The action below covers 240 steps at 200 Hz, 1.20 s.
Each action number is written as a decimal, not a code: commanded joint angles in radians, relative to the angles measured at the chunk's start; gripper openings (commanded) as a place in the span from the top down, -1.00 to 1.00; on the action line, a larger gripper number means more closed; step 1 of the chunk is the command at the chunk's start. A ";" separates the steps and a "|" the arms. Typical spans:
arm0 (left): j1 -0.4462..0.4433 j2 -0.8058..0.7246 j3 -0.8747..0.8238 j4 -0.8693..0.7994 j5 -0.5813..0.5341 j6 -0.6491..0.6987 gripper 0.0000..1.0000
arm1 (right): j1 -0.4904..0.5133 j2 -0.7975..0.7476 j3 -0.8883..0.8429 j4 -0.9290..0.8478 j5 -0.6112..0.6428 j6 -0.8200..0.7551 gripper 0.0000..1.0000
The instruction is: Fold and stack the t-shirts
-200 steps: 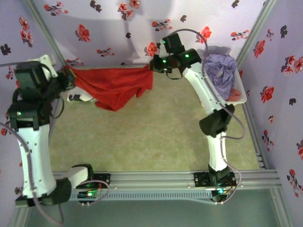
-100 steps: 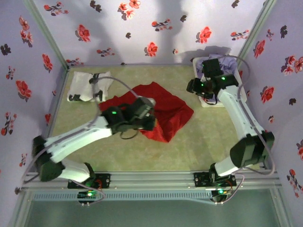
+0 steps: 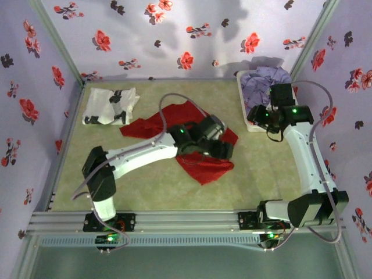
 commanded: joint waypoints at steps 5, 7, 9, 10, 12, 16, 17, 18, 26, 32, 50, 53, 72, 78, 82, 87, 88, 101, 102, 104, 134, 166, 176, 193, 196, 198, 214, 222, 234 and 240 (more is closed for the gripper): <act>0.211 -0.058 0.092 -0.218 -0.025 0.151 -0.51 | -0.004 -0.034 -0.040 -0.011 -0.026 0.018 -0.19; 0.226 -0.050 0.102 -0.232 -0.028 0.162 -0.51 | -0.005 -0.036 -0.043 -0.010 -0.027 0.022 -0.20; 0.240 -0.042 0.112 -0.246 -0.033 0.176 -0.51 | -0.004 -0.038 -0.045 -0.009 -0.028 0.025 -0.20; 0.248 -0.038 0.117 -0.253 -0.036 0.182 -0.50 | -0.004 -0.038 -0.048 -0.007 -0.031 0.027 -0.20; 0.262 -0.028 0.127 -0.266 -0.043 0.196 -0.50 | -0.003 -0.041 -0.052 -0.006 -0.035 0.029 -0.19; 0.289 -0.006 0.142 -0.287 -0.066 0.219 -0.49 | -0.002 -0.044 -0.059 -0.001 -0.042 0.035 -0.20; 0.295 0.000 0.145 -0.291 -0.071 0.224 -0.49 | -0.003 -0.046 -0.062 0.000 -0.045 0.036 -0.20; 0.301 0.005 0.148 -0.294 -0.076 0.229 -0.49 | -0.002 -0.048 -0.064 0.002 -0.046 0.037 -0.20; 0.351 0.054 0.162 -0.297 -0.090 0.264 -0.46 | -0.002 -0.056 -0.081 0.007 -0.056 0.047 -0.19; 0.385 0.098 0.175 -0.289 -0.084 0.280 -0.43 | -0.003 -0.063 -0.092 0.008 -0.061 0.051 -0.19; 0.445 0.239 0.258 -0.262 -0.084 0.328 -0.36 | -0.002 -0.094 -0.116 -0.009 -0.058 0.054 -0.19; 0.450 0.262 0.279 -0.259 -0.093 0.336 -0.36 | -0.002 -0.102 -0.119 -0.014 -0.058 0.053 -0.19; 0.462 0.399 0.417 -0.259 -0.161 0.376 -0.36 | -0.003 -0.144 -0.150 -0.025 -0.060 0.053 -0.19; 0.462 0.441 0.462 -0.260 -0.184 0.392 -0.35 | -0.002 -0.155 -0.161 -0.030 -0.061 0.051 -0.19; 0.462 0.468 0.492 -0.263 -0.199 0.404 -0.36 | -0.004 -0.161 -0.168 -0.034 -0.060 0.049 -0.19; 0.461 0.504 0.532 -0.270 -0.224 0.415 -0.36 | -0.002 -0.167 -0.174 -0.039 -0.060 0.048 -0.19; 0.462 0.511 0.540 -0.272 -0.229 0.417 -0.36 | -0.003 -0.169 -0.176 -0.040 -0.060 0.048 -0.19; 0.462 0.599 0.639 -0.287 -0.266 0.433 -0.35 | -0.004 -0.180 -0.198 -0.049 -0.064 0.047 -0.19; 0.461 0.604 0.646 -0.289 -0.265 0.433 -0.35 | -0.003 -0.181 -0.198 -0.049 -0.065 0.047 -0.19; 0.461 0.617 0.660 -0.289 -0.264 0.434 -0.35 | -0.002 -0.182 -0.202 -0.049 -0.066 0.049 -0.19; 0.444 0.755 0.815 -0.313 -0.216 0.435 -0.34 | -0.003 -0.193 -0.237 -0.043 -0.084 0.053 -0.19; 0.448 0.859 0.897 -0.354 -0.157 0.421 -0.04 | -0.002 -0.180 -0.236 -0.023 -0.119 0.055 -0.19; 0.450 0.871 0.901 -0.327 -0.135 0.418 0.16 | -0.003 -0.182 -0.251 0.009 -0.149 0.066 -0.19; 0.452 0.891 0.930 -0.265 -0.099 0.437 0.49 | -0.002 -0.190 -0.286 0.059 -0.158 0.102 -0.19; 0.452 0.896 0.947 -0.272 -0.098 0.443 0.55 | -0.002 -0.190 -0.291 0.069 -0.163 0.109 -0.19; 0.452 0.900 0.959 -0.278 -0.098 0.447 0.60 | -0.002 -0.190 -0.293 0.072 -0.165 0.111 -0.19; 0.460 0.897 1.007 -0.312 -0.107 0.449 0.95 | -0.003 -0.189 -0.288 0.077 -0.185 0.125 -0.19; 0.466 0.872 0.994 -0.313 -0.107 0.446 1.00 | -0.002 -0.195 -0.285 0.075 -0.179 0.126 -0.18; 0.476 0.813 0.948 -0.305 -0.107 0.447 1.00 | -0.002 -0.208 -0.288 0.072 -0.157 0.124 -0.19; 0.481 0.774 0.917 -0.296 -0.110 0.448 1.00 | -0.002 -0.215 -0.290 0.073 -0.155 0.123 -0.19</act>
